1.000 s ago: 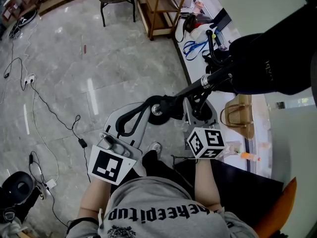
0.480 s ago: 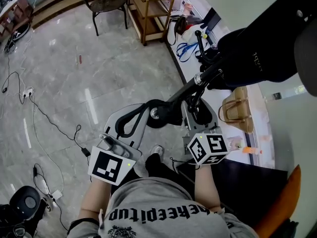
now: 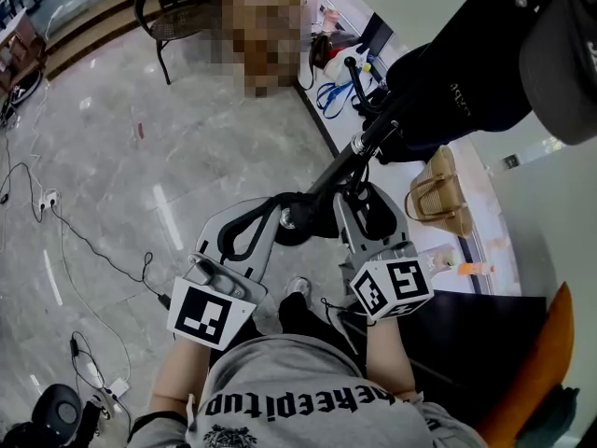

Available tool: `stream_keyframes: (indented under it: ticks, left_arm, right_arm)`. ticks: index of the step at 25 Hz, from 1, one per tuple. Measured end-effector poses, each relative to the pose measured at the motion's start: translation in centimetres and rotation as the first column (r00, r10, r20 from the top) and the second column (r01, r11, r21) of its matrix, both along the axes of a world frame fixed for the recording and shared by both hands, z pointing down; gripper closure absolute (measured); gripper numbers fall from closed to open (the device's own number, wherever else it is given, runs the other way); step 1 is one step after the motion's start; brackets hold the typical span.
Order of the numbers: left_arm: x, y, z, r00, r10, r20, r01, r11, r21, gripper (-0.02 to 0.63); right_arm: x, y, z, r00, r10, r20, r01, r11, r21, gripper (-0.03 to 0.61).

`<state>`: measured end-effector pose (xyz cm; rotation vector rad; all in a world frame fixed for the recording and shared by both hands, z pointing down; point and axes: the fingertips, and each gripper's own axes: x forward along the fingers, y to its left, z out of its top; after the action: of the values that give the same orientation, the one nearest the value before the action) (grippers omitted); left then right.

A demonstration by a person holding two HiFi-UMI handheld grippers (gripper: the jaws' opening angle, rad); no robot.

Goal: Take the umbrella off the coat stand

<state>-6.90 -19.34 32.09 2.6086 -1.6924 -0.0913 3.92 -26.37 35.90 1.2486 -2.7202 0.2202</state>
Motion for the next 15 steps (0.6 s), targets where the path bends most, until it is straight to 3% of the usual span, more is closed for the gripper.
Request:
stream_keyframes:
  ticks: [15]
  left_arm:
    - [0.6,1.4,-0.9,0.996,0.088,0.012,-0.088,0.996,0.024,0.597]
  right_arm:
    - [-0.6,3.5,-1.3,1.000,0.012,-0.006,-0.012,0.999,0.037,0.377]
